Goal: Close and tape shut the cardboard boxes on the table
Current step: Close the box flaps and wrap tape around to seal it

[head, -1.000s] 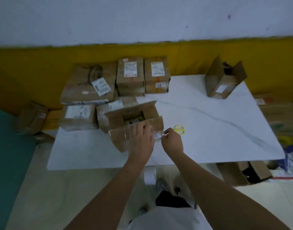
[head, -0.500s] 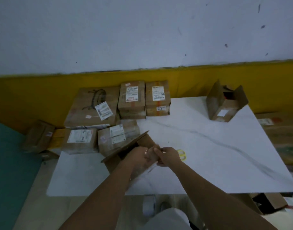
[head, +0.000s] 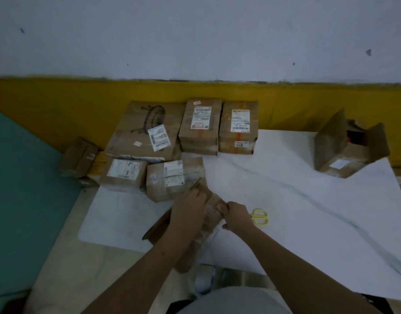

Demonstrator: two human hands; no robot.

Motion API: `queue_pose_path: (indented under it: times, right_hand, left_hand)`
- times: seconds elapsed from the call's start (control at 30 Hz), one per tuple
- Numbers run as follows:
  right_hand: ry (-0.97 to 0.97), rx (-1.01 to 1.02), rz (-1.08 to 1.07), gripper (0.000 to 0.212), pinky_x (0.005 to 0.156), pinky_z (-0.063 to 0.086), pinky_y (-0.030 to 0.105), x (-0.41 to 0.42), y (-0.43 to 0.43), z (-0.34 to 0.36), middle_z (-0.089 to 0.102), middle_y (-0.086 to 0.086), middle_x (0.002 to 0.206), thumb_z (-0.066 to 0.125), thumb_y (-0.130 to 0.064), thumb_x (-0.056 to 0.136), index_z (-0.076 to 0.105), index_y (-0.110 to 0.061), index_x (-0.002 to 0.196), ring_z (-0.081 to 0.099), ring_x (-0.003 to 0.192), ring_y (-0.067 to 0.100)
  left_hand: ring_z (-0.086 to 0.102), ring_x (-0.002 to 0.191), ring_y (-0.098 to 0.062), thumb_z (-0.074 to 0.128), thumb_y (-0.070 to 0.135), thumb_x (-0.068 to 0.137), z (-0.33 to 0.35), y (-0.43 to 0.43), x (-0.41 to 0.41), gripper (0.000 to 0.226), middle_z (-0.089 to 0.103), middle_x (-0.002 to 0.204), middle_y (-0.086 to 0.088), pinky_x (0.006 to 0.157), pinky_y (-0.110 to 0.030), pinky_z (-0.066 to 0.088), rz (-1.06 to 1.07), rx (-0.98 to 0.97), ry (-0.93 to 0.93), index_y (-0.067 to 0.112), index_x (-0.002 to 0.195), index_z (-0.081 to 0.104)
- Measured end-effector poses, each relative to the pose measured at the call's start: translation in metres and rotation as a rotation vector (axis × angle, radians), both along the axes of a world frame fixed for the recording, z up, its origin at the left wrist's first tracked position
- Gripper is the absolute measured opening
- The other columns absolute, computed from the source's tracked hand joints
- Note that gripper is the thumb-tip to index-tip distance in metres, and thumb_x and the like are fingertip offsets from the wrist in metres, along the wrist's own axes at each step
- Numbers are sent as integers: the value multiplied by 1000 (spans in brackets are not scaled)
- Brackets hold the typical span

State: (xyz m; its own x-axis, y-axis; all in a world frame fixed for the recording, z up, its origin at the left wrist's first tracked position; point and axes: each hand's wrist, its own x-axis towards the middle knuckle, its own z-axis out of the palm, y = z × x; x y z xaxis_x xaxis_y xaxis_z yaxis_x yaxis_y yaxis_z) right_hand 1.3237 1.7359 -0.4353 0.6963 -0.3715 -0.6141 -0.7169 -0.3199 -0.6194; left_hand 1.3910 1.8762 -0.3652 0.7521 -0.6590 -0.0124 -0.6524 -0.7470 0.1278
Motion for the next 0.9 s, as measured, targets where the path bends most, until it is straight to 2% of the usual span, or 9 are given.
queue_pose_path:
  times: [0.07,0.13,0.2,0.3,0.47,0.57,0.63,0.77,0.9]
  right_hand:
    - [49,11,18,34,87,56,39,0,3,1,63,15,98,49,-42,99,57,-9,104,65,95,32]
    - [130,-46,90,53,93,49,35,2,4,-1,57,16,117,57,-42,96,46,-9,136,59,108,31]
    - [141,-161,193,78,95,43,34,2,6,1,48,19,132,61,-46,92,24,-15,153,52,120,31]
    - [152,-251,362,86,96,42,33,6,7,-6,45,21,136,65,-47,90,18,-15,154,49,124,32]
    - [183,-122,61,59,93,51,40,10,8,-6,56,23,127,43,-50,100,48,0,131,60,108,35]
    - [79,-242,169,72,108,38,40,16,11,-4,42,22,147,22,-59,98,43,-5,140,45,131,35]
    - [-22,-188,177,60,111,33,38,18,17,6,38,15,153,29,-49,103,33,-12,150,40,138,32]
    - [-41,-279,152,42,76,43,34,14,27,4,66,15,113,36,-47,103,50,-16,127,62,104,34]
    - [36,-247,105,52,73,47,34,13,25,12,65,4,98,36,-63,97,59,-18,110,60,87,24]
  left_hand:
    - [58,115,-27,59,32,90,-8,9,11,45,61,125,-9,96,-39,50,53,-178,-44,13,131,54]
    - [46,131,-29,63,48,88,-12,21,20,82,45,146,-11,104,-45,45,236,-238,226,13,152,24]
    - [46,131,-27,53,65,87,-24,26,23,86,43,147,-9,104,-42,44,225,-74,445,18,151,21]
    - [27,143,-34,41,78,83,-42,33,4,104,13,162,-14,114,-49,24,35,212,326,14,156,2]
    - [-3,147,-46,24,97,64,-73,51,-9,126,-32,158,-12,112,-67,9,14,203,255,20,153,-21]
    - [3,146,-48,26,97,64,-80,51,-6,128,-32,156,-16,110,-66,19,-25,211,229,17,154,-19]
    - [11,144,-48,24,93,69,-85,50,-7,122,-29,157,-20,105,-64,25,-26,220,175,15,154,-17]
    - [13,144,-48,33,90,70,-83,61,24,118,-17,161,-19,109,-63,25,-205,230,130,21,155,-12]
    - [5,148,-46,48,85,66,-68,83,52,120,3,162,-23,115,-66,14,-298,229,-1,15,157,11]
